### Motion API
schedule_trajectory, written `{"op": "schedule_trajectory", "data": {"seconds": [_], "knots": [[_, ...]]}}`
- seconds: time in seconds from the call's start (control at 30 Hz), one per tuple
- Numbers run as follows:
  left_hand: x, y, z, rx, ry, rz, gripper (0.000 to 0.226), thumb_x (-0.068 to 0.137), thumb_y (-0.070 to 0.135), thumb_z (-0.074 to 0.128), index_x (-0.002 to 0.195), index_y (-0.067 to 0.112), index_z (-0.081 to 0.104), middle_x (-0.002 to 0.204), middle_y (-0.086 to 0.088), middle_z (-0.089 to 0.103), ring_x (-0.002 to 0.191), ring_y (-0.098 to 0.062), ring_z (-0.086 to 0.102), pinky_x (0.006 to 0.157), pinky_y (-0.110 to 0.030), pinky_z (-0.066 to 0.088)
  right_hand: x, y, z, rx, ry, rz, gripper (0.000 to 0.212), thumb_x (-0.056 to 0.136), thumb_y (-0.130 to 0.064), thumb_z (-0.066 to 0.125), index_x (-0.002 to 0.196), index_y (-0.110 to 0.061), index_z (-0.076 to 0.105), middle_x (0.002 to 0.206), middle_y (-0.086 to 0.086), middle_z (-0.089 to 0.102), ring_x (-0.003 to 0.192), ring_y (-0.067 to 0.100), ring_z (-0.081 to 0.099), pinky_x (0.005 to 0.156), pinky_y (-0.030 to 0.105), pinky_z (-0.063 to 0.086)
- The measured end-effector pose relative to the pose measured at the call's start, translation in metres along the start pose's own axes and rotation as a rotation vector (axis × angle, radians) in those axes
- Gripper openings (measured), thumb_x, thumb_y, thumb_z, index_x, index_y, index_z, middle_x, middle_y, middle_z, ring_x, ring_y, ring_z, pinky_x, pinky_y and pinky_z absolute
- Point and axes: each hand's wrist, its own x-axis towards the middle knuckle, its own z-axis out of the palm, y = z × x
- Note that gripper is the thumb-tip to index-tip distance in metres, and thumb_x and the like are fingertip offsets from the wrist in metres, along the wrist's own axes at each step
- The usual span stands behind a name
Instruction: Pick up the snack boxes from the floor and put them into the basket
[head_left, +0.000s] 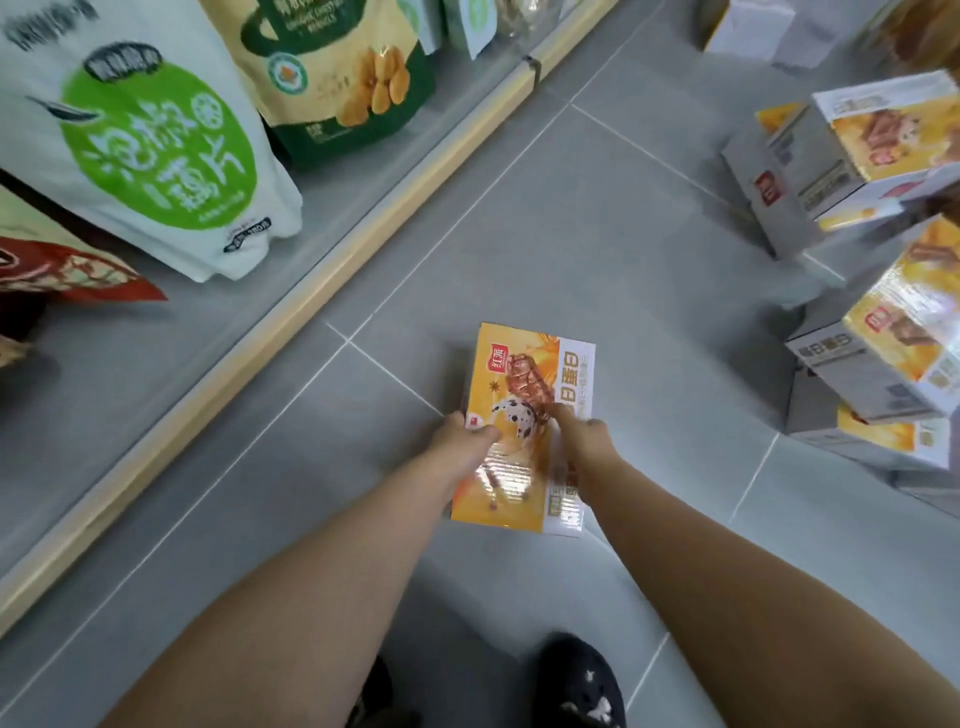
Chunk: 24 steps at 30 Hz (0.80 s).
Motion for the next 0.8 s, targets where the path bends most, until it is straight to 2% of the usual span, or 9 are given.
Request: {"op": "schedule_trajectory", "data": {"seconds": [0.1, 0.23, 0.33, 0.43, 0.53, 0.63, 0.7, 0.77, 0.8], "knots": [[-0.061, 0.022, -0.030, 0.029, -0.006, 0.087, 0.032, 0.082, 0.026, 0.065, 0.113, 0.019, 0.059, 0.098, 0.001, 0.066, 0.087, -0.017, 0.063, 0.078, -0.028, 0.051, -0.057, -0.023, -0.006, 0.073, -0.009, 0.051, 0.058, 0.078, -0.047, 0.070, 0.115, -0.005, 0.057, 0.101, 0.012, 0.068, 0.089, 0.033, 0.067, 0.083, 0.045, 0.056], [-0.160, 0.070, -0.085, 0.099, 0.034, 0.193, 0.078, 0.059, 0.041, 0.077, 0.132, 0.032, 0.052, 0.128, 0.000, 0.057, 0.116, -0.017, 0.056, 0.101, -0.033, 0.046, -0.160, -0.072, -0.018, 0.136, -0.099, 0.096, 0.047, 0.081, -0.049, 0.070, 0.104, -0.011, 0.057, 0.073, 0.005, 0.060, 0.052, 0.017, 0.057, 0.045, 0.022, 0.046], [-0.249, 0.103, -0.130, 0.072, -0.089, 0.199, 0.108, 0.048, 0.040, 0.087, 0.139, 0.052, 0.031, 0.134, 0.007, 0.046, 0.127, -0.016, 0.047, 0.109, -0.041, 0.040, -0.254, -0.114, -0.028, 0.121, -0.166, 0.090, 0.038, 0.081, -0.050, 0.070, 0.094, -0.016, 0.059, 0.068, 0.001, 0.058, 0.050, 0.013, 0.054, 0.041, 0.018, 0.043], [-0.347, 0.130, -0.172, 0.035, -0.107, 0.229, 0.122, 0.037, 0.037, 0.091, 0.141, 0.053, 0.028, 0.134, 0.015, 0.051, 0.121, -0.014, 0.054, 0.102, -0.041, 0.047, -0.353, -0.158, -0.039, 0.043, -0.208, 0.056, 0.033, 0.083, -0.048, 0.068, 0.092, -0.019, 0.056, 0.070, 0.000, 0.057, 0.057, 0.013, 0.053, 0.050, 0.023, 0.044], [-0.442, 0.146, -0.208, -0.106, -0.043, 0.302, 0.106, 0.042, 0.019, 0.090, 0.132, 0.054, 0.045, 0.135, 0.014, 0.054, 0.118, -0.013, 0.058, 0.095, -0.039, 0.052, -0.441, -0.188, -0.049, -0.059, -0.324, -0.021, 0.036, 0.085, -0.044, 0.067, 0.102, -0.014, 0.056, 0.087, 0.002, 0.065, 0.077, 0.018, 0.063, 0.069, 0.031, 0.052], [-0.520, 0.149, -0.240, -0.063, 0.022, 0.351, 0.100, 0.046, 0.010, 0.089, 0.127, 0.055, 0.051, 0.139, 0.017, 0.044, 0.122, -0.005, 0.048, 0.098, -0.026, 0.048, -0.502, -0.207, -0.060, -0.210, -0.339, -0.221, 0.060, 0.078, -0.049, 0.073, 0.120, -0.018, 0.045, 0.106, -0.001, 0.063, 0.096, 0.016, 0.062, 0.086, 0.038, 0.049], [-0.575, 0.138, -0.265, 0.002, 0.068, 0.391, 0.094, 0.056, 0.000, 0.085, 0.129, 0.050, 0.052, 0.137, 0.013, 0.040, 0.117, -0.002, 0.047, 0.082, -0.012, 0.047, -0.538, -0.216, -0.062, -0.325, -0.337, -0.423, 0.085, 0.069, -0.047, 0.081, 0.136, -0.017, 0.039, 0.126, 0.003, 0.058, 0.113, 0.022, 0.058, 0.102, 0.042, 0.042], [-0.612, 0.129, -0.278, 0.111, 0.073, 0.396, 0.091, 0.059, -0.001, 0.084, 0.125, 0.053, 0.052, 0.135, 0.015, 0.036, 0.122, -0.003, 0.039, 0.085, -0.016, 0.042, -0.562, -0.229, -0.065, -0.423, -0.368, -0.510, 0.103, 0.076, -0.033, 0.079, 0.153, -0.021, 0.012, 0.148, 0.001, 0.036, 0.136, 0.022, 0.038, 0.111, 0.040, 0.029], [-0.639, 0.116, -0.283, 0.125, 0.088, 0.384, 0.089, 0.060, -0.001, 0.083, 0.122, 0.055, 0.052, 0.135, 0.015, 0.035, 0.125, -0.004, 0.034, 0.090, -0.021, 0.041, -0.582, -0.229, -0.063, -0.493, -0.457, -0.553, 0.106, 0.078, -0.029, 0.078, 0.154, -0.024, 0.004, 0.144, -0.005, 0.033, 0.135, 0.015, 0.034, 0.112, 0.038, 0.026]]}}
